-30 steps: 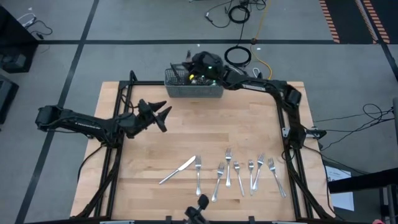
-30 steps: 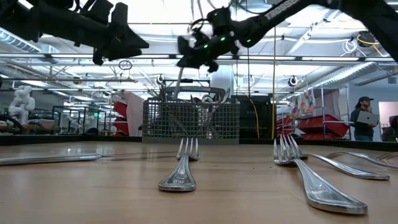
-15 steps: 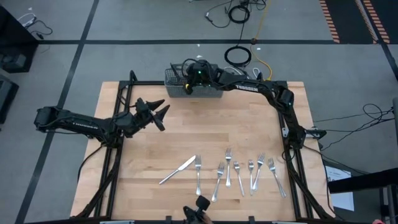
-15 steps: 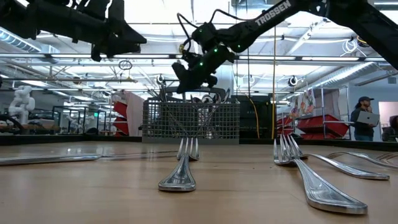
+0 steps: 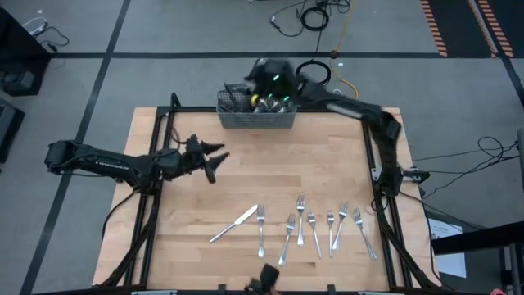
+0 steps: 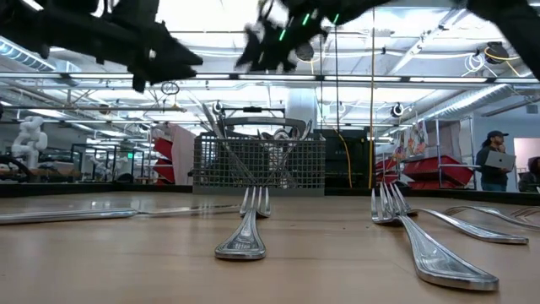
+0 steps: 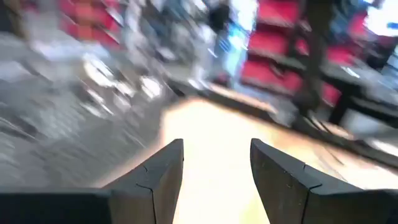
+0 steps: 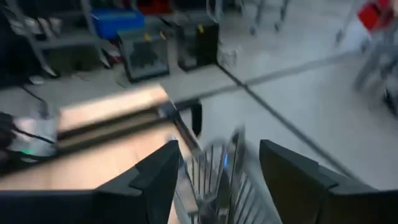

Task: Sort silverware
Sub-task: Put the silver knife into the gray utensil holder

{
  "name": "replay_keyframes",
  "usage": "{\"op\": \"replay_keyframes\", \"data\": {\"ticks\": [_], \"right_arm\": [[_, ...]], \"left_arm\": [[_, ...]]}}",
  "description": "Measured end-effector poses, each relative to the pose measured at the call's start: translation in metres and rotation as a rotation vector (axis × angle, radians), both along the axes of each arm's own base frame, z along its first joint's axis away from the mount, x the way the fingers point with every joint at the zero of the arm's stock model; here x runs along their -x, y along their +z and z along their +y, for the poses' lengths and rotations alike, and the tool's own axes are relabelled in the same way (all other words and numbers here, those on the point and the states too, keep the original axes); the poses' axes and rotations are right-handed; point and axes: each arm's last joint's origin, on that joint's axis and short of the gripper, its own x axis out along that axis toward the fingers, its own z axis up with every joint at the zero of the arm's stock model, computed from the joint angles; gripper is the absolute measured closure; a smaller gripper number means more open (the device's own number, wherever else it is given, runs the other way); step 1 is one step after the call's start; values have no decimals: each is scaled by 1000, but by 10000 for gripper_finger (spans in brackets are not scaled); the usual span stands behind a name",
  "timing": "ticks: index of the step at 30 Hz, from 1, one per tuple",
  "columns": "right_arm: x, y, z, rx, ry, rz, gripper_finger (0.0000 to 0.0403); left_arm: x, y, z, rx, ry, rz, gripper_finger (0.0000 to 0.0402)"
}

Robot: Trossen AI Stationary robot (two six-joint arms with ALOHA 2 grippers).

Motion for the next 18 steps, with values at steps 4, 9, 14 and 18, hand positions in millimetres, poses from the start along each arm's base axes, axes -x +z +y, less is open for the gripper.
{"op": "replay_keyframes", "data": {"ticks": [4, 9, 14, 18], "right_arm": [[43, 73, 31, 56, 126, 4, 201], [88, 101, 93, -95, 329, 148, 228], [108, 97, 150, -226, 390, 349, 230], [111, 91, 178, -218, 410, 453, 232]], "left_arm": [[2, -24, -10, 159, -261, 215, 210], [16, -46, -39, 369, -704, 504, 211], [27, -40, -81, 537, -918, 558, 211], [32, -20, -112, 468, -889, 479, 211]]}}
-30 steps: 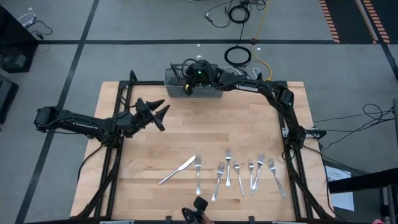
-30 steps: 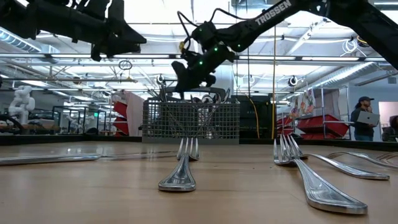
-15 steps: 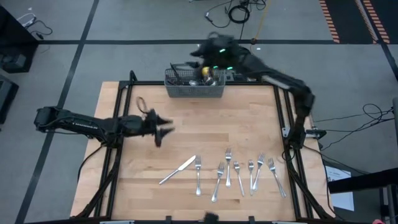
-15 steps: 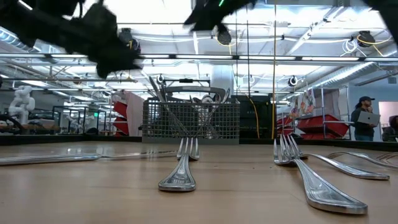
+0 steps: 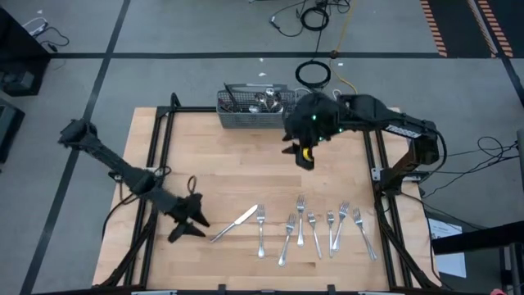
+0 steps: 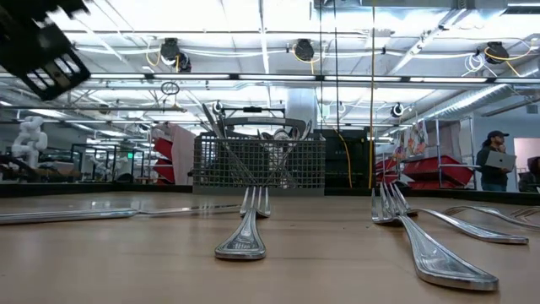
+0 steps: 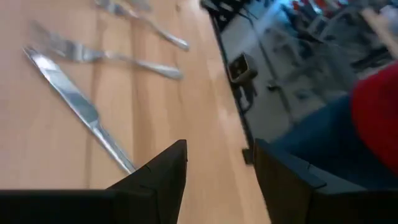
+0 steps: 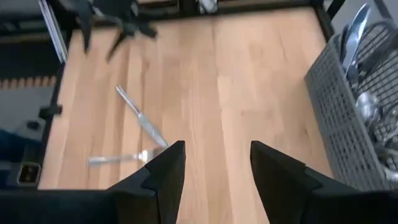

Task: Sort silverware
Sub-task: Put the silver knife into the gray utensil holder

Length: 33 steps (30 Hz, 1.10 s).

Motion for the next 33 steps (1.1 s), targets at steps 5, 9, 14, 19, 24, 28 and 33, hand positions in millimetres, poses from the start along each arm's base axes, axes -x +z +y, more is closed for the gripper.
{"op": "replay_keyframes", "data": {"ticks": [5, 9, 14, 19, 24, 28, 33], "right_arm": [[-3, -3, 16, -10, 24, 25, 239], [-4, -14, 25, -30, 27, 64, 247], [-10, -49, 37, -66, 30, 148, 256], [-24, -89, 50, -86, 49, 146, 257], [-33, -124, 55, -105, 36, 120, 264], [-37, -137, 56, -131, 16, 75, 263], [-40, -137, 57, -119, 22, 42, 249]], "left_arm": [[8, -7, -24, -98, 143, -13, 211], [12, -23, -40, -119, 189, 48, 226], [17, -38, -64, -114, 181, 44, 281], [16, -49, -77, -95, 163, 45, 319], [13, -68, -80, -141, 185, 93, 375], [4, -83, -69, -126, 417, 153, 390], [-14, -88, -60, -170, 679, -38, 347]]}}
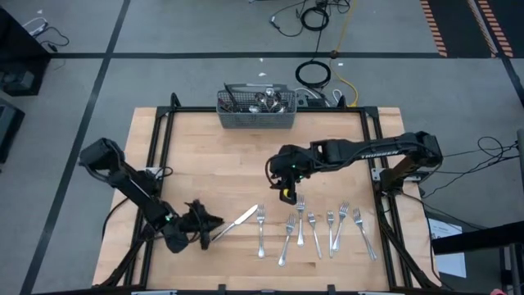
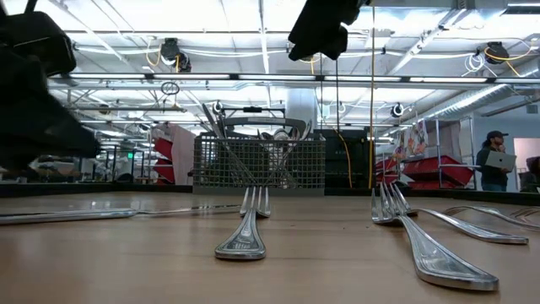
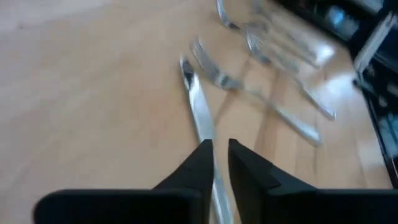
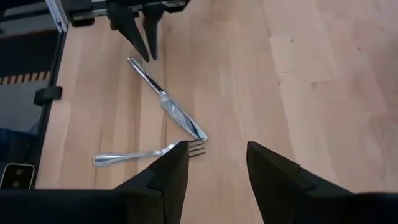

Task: Sort silverware
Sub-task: Put the silver knife into the gray utensil holder

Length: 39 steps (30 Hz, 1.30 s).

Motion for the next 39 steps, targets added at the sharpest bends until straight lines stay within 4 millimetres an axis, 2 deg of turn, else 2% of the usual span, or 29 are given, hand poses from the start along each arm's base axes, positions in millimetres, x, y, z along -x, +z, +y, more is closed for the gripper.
{"op": "replay_keyframes", "data": {"ticks": [4, 9, 12, 14, 17, 20, 25, 31, 34, 39], "right_arm": [[2, -2, 3, 23, 34, 17, 238], [1, -2, 3, 33, 42, 13, 234], [2, -2, 5, 30, 29, 14, 235], [2, -2, 9, 16, 23, 17, 235], [3, -2, 22, 22, 33, 15, 233], [4, -1, 34, 44, 47, 3, 228], [8, -5, 53, 111, 58, -2, 227], [15, -32, 65, 76, 32, 36, 227], [18, -46, 70, 32, 7, 43, 227], [20, -63, 73, -28, -14, 17, 227]], "left_arm": [[-14, -8, -13, -8, -13, -38, 316], [-25, -10, -52, -19, -73, -49, 294], [-23, -10, -71, -101, -24, -65, 293], [-19, -13, -77, -155, 22, -31, 294], [-12, -20, -72, -216, 113, 26, 295], [-9, -25, -68, -176, 167, 34, 295], [-13, -33, -80, -134, 170, -33, 295], [-21, -57, -83, -215, 200, -23, 295], [-23, -58, -82, -231, 242, -52, 295], [-28, -59, -74, -283, 268, 25, 295]]}}
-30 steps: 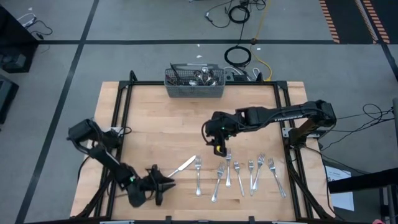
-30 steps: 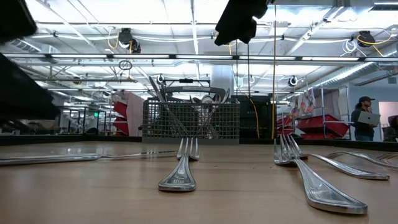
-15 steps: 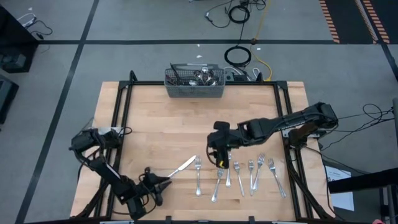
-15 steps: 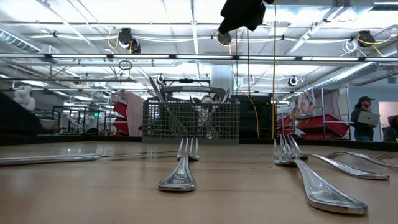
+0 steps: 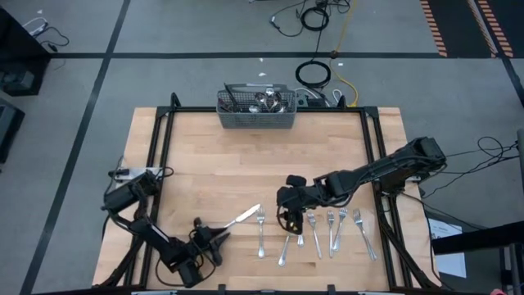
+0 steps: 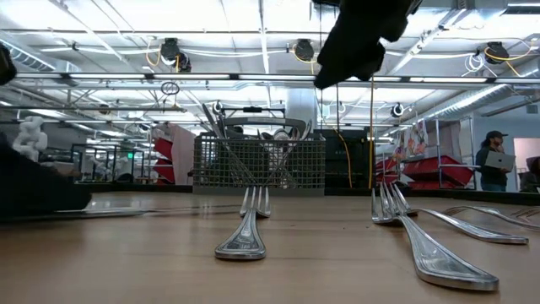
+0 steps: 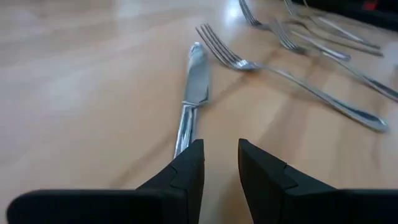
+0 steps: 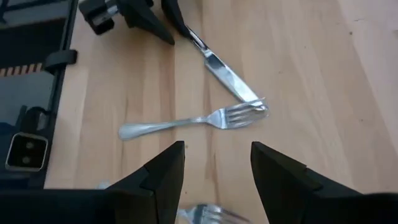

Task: Sort silverware
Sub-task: Put the silver knife into the gray utensil holder

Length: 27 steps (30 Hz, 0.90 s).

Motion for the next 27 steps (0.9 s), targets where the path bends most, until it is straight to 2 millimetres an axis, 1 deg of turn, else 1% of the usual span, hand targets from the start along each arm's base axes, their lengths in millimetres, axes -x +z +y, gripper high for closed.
{"op": "replay_keyframes", "data": {"ticks": [5, 8, 10, 13, 14, 17, 21, 22, 23, 25, 27], "right_arm": [[-2, 1, -2, -3, -24, -27, 227], [-2, 0, -3, 6, -35, -28, 227], [-3, 1, -3, 1, -41, -32, 227], [-4, 2, -3, -8, -49, -45, 227], [-4, 2, -3, -11, -50, -53, 227], [-4, 2, -3, -9, -50, -51, 227], [-4, 2, -5, 62, -74, -67, 227], [-5, 2, -5, 85, -76, -73, 227], [-5, 3, -6, 105, -78, -79, 227], [-5, 3, -8, 139, -82, -84, 227], [-6, 1, -11, 150, -80, -87, 227]], "left_arm": [[-6, -10, 15, -70, 47, -8, 295], [-14, -18, 31, -134, 102, -10, 295], [-20, -17, 40, -156, 140, -15, 295], [-26, -6, 44, -119, 165, -27, 295], [-26, 2, 44, -109, 167, -40, 295], [-26, 36, 39, -60, 165, -126, 295], [-16, 71, 28, -41, 91, -154, 296], [-15, 74, 25, -24, 74, -145, 297], [-14, 74, 24, -13, 64, -126, 300], [-12, 65, 24, -8, 58, -80, 310], [-9, 59, 27, 14, 84, -70, 324]]}}
